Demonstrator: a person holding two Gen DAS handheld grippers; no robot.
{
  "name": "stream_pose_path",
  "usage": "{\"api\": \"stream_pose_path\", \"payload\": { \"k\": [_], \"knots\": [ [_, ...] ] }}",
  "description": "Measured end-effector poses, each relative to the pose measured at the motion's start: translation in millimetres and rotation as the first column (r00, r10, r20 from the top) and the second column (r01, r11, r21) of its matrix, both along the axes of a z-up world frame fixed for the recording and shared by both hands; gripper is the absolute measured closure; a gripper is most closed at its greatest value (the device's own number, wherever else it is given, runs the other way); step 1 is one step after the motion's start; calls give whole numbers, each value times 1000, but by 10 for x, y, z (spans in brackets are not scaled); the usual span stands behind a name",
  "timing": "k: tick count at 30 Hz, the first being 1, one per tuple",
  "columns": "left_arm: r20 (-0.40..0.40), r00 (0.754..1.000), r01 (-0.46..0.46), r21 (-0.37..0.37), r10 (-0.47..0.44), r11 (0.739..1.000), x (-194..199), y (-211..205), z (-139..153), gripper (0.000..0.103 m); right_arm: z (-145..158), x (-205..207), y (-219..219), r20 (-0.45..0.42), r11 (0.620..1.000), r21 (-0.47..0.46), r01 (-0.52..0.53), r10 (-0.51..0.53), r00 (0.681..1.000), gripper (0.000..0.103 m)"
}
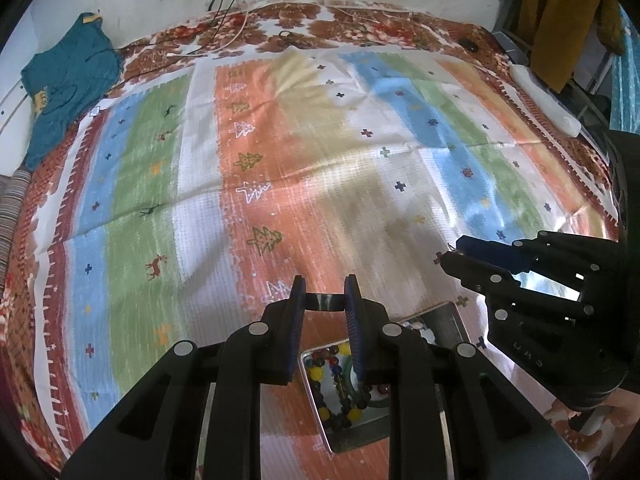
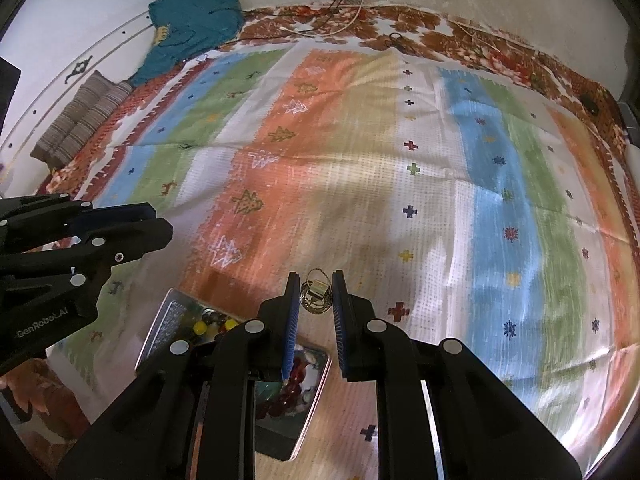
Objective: Organize jewelry
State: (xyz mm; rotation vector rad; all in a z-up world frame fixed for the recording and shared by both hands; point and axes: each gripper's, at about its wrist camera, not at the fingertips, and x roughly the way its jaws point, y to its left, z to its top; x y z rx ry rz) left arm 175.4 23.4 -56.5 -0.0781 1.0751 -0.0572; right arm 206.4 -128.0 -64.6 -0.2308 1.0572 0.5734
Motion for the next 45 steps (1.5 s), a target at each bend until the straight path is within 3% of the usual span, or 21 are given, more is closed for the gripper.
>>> {"api": "stream_pose_path", "payload": {
  "k": [27, 30, 35, 45],
  "knots": [
    [66, 998, 10, -32, -8, 999, -538, -145, 167, 83, 131, -492, -72, 17, 997, 62, -48, 48, 999, 85],
    [64, 998, -9, -33, 11, 999, -553, -109, 163, 81, 121, -490, -110, 18, 998, 51, -33, 32, 999, 71],
    [68, 998, -16, -36, 19, 999, -632, -92, 175, 74, 140, -516, -194, 31, 999, 42, -8, 7, 999, 69],
    [90, 996, -20, -39, 23, 999, -834, -90, 207, 61, 253, -724, -332, 98, 999, 32, -2, -1, 995, 48]
  ]
}}
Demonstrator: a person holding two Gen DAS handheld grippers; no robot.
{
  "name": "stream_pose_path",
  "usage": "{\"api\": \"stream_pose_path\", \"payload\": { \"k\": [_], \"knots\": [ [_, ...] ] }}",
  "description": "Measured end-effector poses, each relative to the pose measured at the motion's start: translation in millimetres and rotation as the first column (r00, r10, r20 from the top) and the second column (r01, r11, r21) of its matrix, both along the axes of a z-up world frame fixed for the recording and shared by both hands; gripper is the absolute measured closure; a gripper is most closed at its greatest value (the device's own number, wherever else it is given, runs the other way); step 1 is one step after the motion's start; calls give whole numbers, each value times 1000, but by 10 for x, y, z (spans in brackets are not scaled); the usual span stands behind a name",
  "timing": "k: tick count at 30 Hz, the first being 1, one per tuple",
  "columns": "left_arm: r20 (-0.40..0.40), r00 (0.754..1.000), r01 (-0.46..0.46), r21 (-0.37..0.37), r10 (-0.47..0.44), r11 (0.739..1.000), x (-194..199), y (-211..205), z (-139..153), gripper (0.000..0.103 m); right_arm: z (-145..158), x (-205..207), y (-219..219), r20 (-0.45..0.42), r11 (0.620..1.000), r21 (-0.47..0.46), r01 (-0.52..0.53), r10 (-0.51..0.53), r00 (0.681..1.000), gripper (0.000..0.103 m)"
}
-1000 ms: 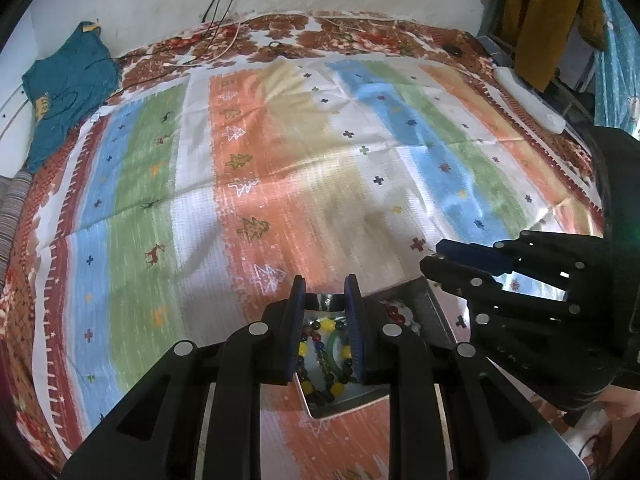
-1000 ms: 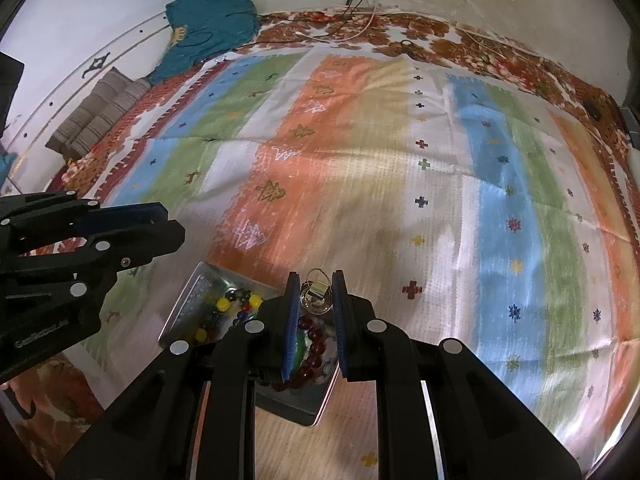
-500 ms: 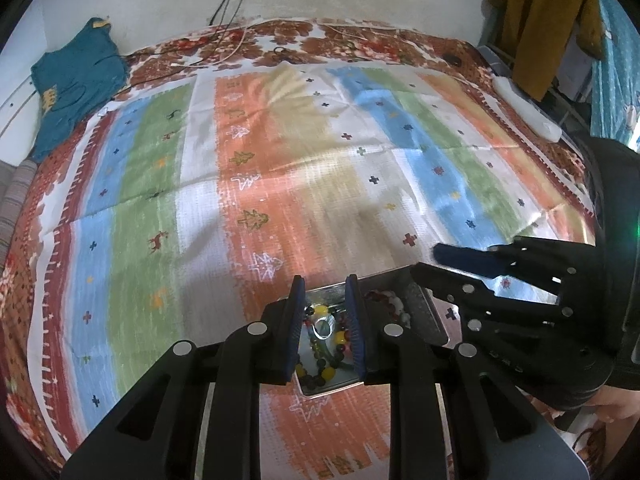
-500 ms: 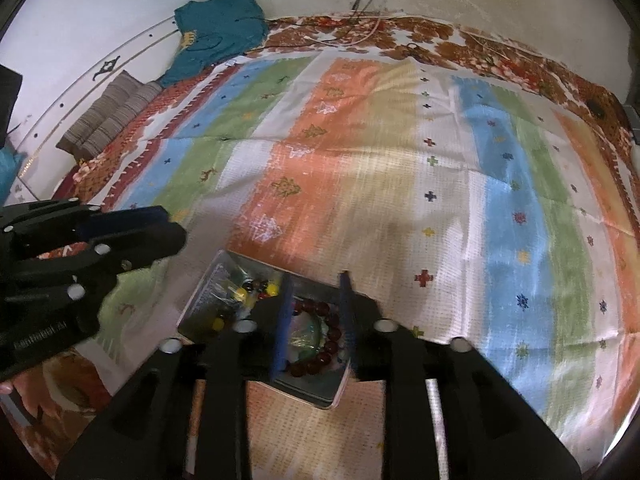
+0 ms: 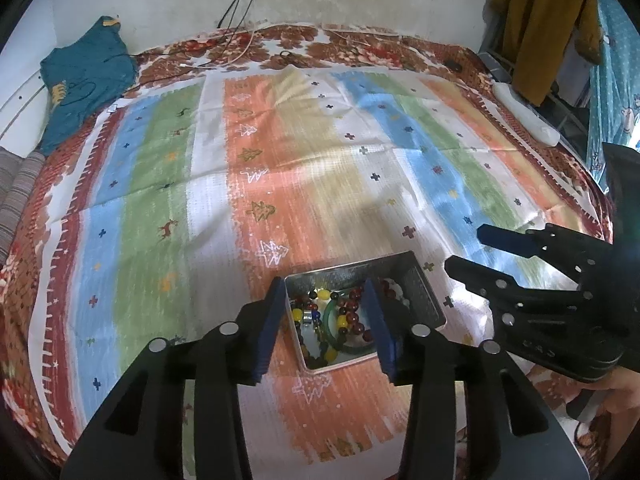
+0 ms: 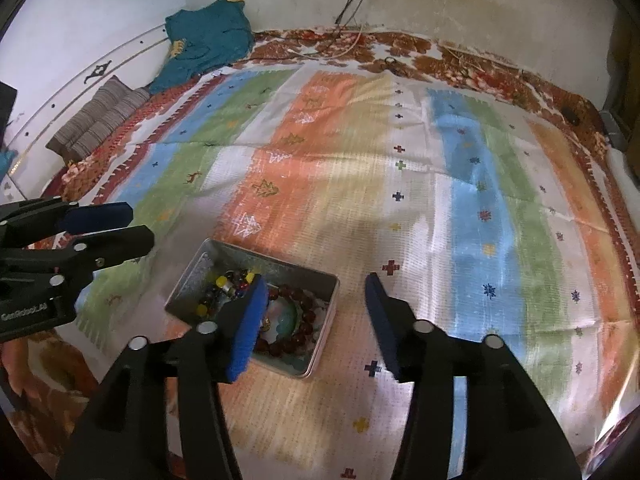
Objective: Organize jewelry
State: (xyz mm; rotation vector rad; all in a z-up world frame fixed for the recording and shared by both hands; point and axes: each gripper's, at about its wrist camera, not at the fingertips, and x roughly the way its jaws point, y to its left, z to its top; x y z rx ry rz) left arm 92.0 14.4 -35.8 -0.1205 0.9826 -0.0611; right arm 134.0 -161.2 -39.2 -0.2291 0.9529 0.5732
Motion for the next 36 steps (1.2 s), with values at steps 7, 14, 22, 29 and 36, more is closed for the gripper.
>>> {"api": "stream_pose_path", "payload": {
  "k": [7, 14, 22, 29, 36],
  "knots": [
    [25, 1000, -6, -4, 6, 1000, -166, 5, 36, 51, 31, -164, -50, 22, 1000, 0, -17, 17, 1000, 39],
    [75, 996, -44, -7, 44, 999, -386, 55, 111, 42, 84, -313, -139, 31, 1000, 25, -16, 15, 999, 32],
    [118, 992, -34, -18, 36, 999, -601, 9, 167, 30, 192, -541, -256, 88, 998, 56, -26, 21, 996, 21],
    [148, 988, -29, -24, 32, 999, -726, -41, 208, 14, 310, -642, -352, 119, 995, 98, -23, 11, 993, 12],
    [177, 984, -36, 16, 33, 999, -821, -109, 220, 6, 288, -700, -342, 98, 996, 87, -27, 19, 995, 9]
  ]
}}
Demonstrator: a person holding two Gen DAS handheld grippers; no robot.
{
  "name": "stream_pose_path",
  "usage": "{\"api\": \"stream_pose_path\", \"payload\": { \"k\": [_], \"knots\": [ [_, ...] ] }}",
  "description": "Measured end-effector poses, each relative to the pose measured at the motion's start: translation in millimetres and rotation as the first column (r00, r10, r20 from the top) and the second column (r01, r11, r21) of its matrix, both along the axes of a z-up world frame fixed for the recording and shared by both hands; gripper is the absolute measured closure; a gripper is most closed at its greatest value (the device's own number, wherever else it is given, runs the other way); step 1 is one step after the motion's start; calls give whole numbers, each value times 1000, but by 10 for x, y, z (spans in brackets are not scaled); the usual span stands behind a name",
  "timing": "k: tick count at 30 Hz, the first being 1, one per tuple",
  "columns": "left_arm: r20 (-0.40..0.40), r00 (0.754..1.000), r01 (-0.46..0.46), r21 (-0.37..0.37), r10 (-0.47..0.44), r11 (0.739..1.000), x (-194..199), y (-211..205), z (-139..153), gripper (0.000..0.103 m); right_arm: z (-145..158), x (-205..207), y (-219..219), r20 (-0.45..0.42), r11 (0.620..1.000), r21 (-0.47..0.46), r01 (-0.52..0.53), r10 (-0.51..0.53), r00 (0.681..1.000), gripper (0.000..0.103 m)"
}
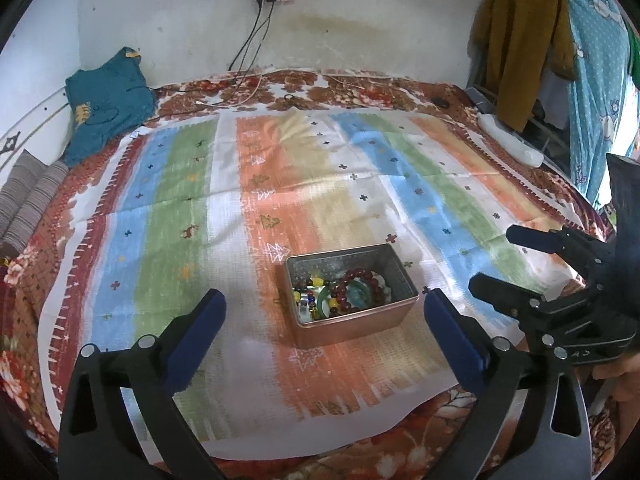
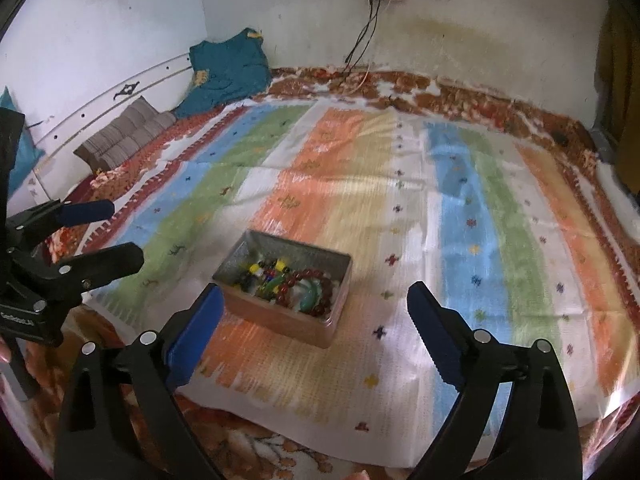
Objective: Organize jewelry
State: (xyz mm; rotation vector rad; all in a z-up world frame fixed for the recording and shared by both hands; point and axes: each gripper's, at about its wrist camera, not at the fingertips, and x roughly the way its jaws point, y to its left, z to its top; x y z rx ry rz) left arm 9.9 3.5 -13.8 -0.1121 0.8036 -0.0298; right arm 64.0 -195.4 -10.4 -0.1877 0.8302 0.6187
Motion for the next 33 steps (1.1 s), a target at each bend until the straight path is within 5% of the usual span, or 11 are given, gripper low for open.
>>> {"api": "stream_pose_path", "payload": {
  "k": [33],
  "knots": [
    [33, 999, 6, 66, -8, 998, -79, -108, 21, 6, 70, -157, -60, 47, 1000, 7, 3, -4, 999, 7]
  ]
}}
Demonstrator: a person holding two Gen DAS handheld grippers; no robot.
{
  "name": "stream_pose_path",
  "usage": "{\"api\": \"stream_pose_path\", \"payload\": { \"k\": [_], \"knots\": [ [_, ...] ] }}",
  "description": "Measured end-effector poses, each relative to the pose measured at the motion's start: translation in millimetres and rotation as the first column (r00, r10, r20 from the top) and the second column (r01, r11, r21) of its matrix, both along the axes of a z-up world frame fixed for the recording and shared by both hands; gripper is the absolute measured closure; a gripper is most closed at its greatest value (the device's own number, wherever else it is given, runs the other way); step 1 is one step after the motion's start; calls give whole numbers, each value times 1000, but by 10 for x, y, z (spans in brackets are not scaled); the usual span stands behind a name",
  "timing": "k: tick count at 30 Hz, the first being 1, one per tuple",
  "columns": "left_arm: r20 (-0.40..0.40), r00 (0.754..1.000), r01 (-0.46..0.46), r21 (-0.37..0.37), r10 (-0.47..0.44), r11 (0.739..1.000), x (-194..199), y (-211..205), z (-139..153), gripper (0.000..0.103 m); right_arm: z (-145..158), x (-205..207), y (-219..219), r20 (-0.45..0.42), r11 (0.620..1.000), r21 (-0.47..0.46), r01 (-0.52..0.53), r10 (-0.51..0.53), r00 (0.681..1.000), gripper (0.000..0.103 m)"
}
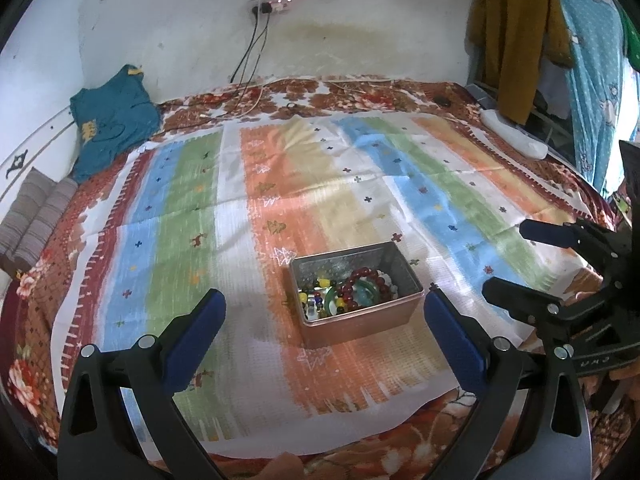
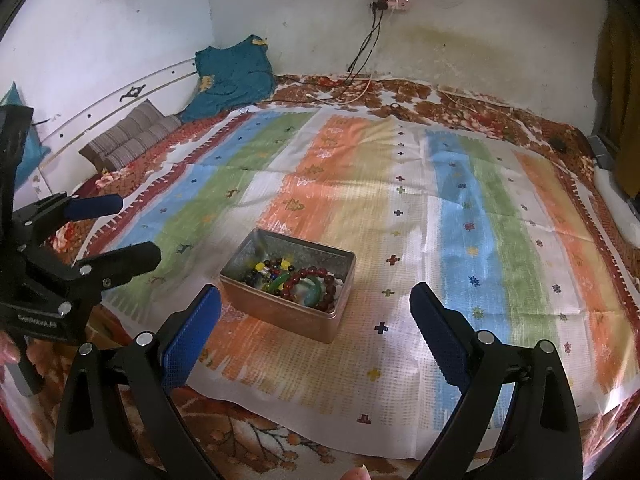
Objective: Organize jewelry
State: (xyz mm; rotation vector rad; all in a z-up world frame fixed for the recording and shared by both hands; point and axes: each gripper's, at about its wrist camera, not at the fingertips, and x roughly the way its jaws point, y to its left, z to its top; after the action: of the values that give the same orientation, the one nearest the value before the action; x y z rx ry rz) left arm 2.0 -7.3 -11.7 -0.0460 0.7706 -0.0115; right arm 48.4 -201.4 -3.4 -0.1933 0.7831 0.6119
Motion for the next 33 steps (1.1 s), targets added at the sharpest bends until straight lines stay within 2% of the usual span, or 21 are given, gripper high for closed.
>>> {"api": "stream_pose_path", "payload": {
  "k": [33],
  "knots": [
    [85, 996, -3, -2, 3, 1000, -78, -55, 155, 6, 64, -61, -15, 23, 1000, 26, -9, 8, 1000, 5]
  ]
}}
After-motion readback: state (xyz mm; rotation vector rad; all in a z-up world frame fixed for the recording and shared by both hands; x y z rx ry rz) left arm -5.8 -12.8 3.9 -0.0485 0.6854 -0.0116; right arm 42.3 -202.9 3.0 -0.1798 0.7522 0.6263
